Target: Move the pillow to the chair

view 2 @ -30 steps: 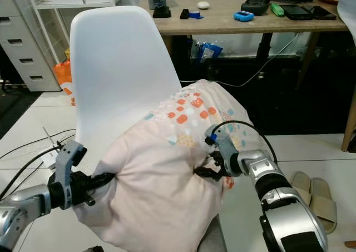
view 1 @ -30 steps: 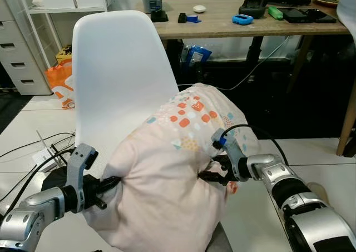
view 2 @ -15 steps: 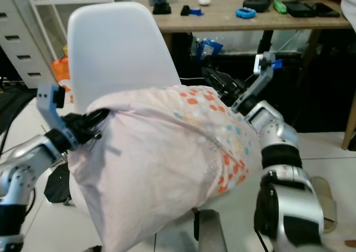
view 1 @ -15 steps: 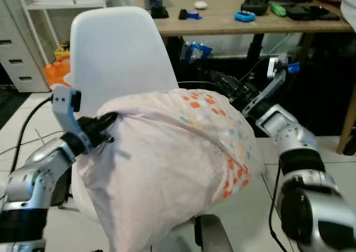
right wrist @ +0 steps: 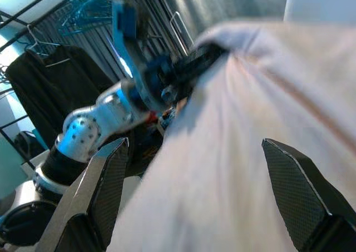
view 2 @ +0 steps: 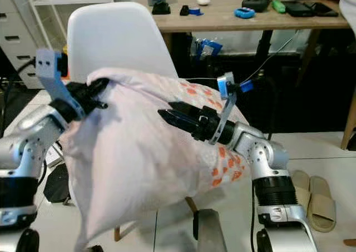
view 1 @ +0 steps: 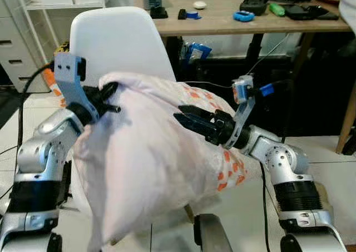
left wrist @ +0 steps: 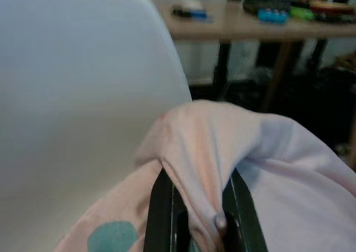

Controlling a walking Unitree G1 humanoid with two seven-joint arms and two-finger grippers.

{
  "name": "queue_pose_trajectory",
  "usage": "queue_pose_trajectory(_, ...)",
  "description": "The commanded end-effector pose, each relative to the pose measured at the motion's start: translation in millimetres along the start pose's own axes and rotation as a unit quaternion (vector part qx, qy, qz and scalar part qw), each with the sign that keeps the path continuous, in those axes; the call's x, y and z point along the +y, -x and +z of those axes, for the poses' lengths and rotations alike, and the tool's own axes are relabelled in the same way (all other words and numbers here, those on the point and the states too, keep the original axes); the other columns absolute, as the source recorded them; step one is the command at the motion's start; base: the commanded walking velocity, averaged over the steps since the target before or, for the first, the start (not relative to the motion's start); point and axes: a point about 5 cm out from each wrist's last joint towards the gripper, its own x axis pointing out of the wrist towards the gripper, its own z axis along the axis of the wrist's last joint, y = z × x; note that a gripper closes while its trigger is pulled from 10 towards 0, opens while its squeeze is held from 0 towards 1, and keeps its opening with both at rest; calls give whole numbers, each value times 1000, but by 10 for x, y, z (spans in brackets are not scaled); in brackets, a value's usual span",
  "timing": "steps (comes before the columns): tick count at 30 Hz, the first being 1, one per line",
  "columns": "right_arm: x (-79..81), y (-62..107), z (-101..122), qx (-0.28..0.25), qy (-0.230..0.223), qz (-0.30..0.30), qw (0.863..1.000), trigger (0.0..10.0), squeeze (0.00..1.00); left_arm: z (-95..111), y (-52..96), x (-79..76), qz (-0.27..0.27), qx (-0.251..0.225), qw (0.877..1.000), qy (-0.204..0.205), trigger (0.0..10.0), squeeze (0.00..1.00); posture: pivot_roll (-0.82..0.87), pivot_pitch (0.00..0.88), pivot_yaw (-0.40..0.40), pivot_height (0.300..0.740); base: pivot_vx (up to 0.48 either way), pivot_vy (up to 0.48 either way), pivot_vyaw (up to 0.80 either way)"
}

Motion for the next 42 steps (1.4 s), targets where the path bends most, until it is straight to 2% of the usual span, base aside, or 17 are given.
queue_pose_trajectory(1, 20, -26, -39, 11, -2, -2, 1000, 10000, 0, 280, 5, 137, 42, -60, 996, -41, 0, 0, -156, 62, 20, 476, 0, 0, 0)
queue_pose_trajectory(4, 48, -24, -51, 16, -4, -9, 1000, 10000, 0, 407, -20, 240, 70, -76, 992, -74, 0, 0, -157, 63, 22, 476, 0, 0, 0)
queue_pose_trajectory(7, 38, -22, -65, 17, -4, -28, 999, 10000, 0, 605, -9, 590, 150, -86, 977, -124, 0, 0, -160, 64, 27, 476, 0, 0, 0)
queue_pose_trajectory(12, 63, -32, -100, 21, -4, -32, 999, 10000, 0, 660, 22, 791, 184, -83, 970, -135, 0, 0, -161, 70, 31, 476, 0, 0, 0)
queue_pose_trajectory(13, 72, -42, -118, 22, -5, -33, 999, 10000, 0, 678, 61, 906, 206, -80, 965, -143, 0, 0, -161, 70, 31, 476, 0, 0, 0)
queue_pose_trajectory(17, 88, -54, -154, 26, -7, -35, 999, 10000, 0, 680, 165, 1122, 246, -66, 954, -157, 0, 0, -157, 70, 34, 476, 0, 0, 0)
queue_pose_trajectory(20, 86, -53, -190, 34, -6, -42, 999, 10000, 0, 607, 225, 1219, 259, -51, 952, -154, 0, 0, -154, 68, 34, 476, 0, 0, 0)
queue_pose_trajectory(21, 80, -55, -222, 41, -5, -47, 998, 10000, 0, 472, 259, 1241, 259, -30, 951, -170, 0, 0, -153, 64, 33, 476, 0, 0, 0)
queue_pose_trajectory(25, 84, -65, -247, 46, -5, -50, 998, 10000, 0, 291, 339, 1307, 273, -8, 946, -176, 0, 0, -157, 60, 33, 476, 0, 0, 0)
queue_pose_trajectory(31, 82, -73, -263, 50, -3, -54, 997, 10000, 0, 176, 441, 1412, 299, 8, 937, -178, 0, 0, -157, 64, 32, 476, 0, 0, 0)
queue_pose_trajectory(32, 79, -76, -274, 52, -3, -57, 997, 10000, 0, 107, 521, 1493, 319, 24, 929, -187, 0, 0, -156, 69, 36, 476, 0, 0, 0)
queue_pose_trajectory(33, 79, -76, -274, 52, -3, -57, 997, 10000, 0, 107, 521, 1493, 319, 24, 929, -187, 0, 0, -156, 69, 36, 476, 0, 0, 0)
queue_pose_trajectory(35, 77, -84, -296, 55, -2, -61, 997, 10000, 0, -43, 673, 1620, 354, 61, 911, -203, 0, 0, -154, 71, 40, 476, 0, 0, 0)
queue_pose_trajectory(36, 77, -84, -296, 55, -2, -61, 997, 10000, 0, -43, 673, 1620, 354, 61, 911, -203, 0, 0, -154, 71, 40, 476, 0, 0, 0)
queue_pose_trajectory(38, 81, -100, -328, 57, -4, -64, 996, 10000, 0, -248, 825, 1690, 378, 104, 895, -212, 0, 0, -152, 78, 42, 476, 0, 0, 0)
queue_pose_trajectory(40, 81, -100, -328, 57, -4, -64, 996, 10000, 0, -248, 825, 1690, 378, 104, 895, -212, 0, 0, -152, 78, 42, 476, 0, 0, 0)
queue_pose_trajectory(42, 92, -109, -382, 65, -5, -66, 996, 10000, 0, -509, 994, 1723, 392, 155, 881, -212, 0, 0, -152, 79, 42, 476, 0, 0, 0)
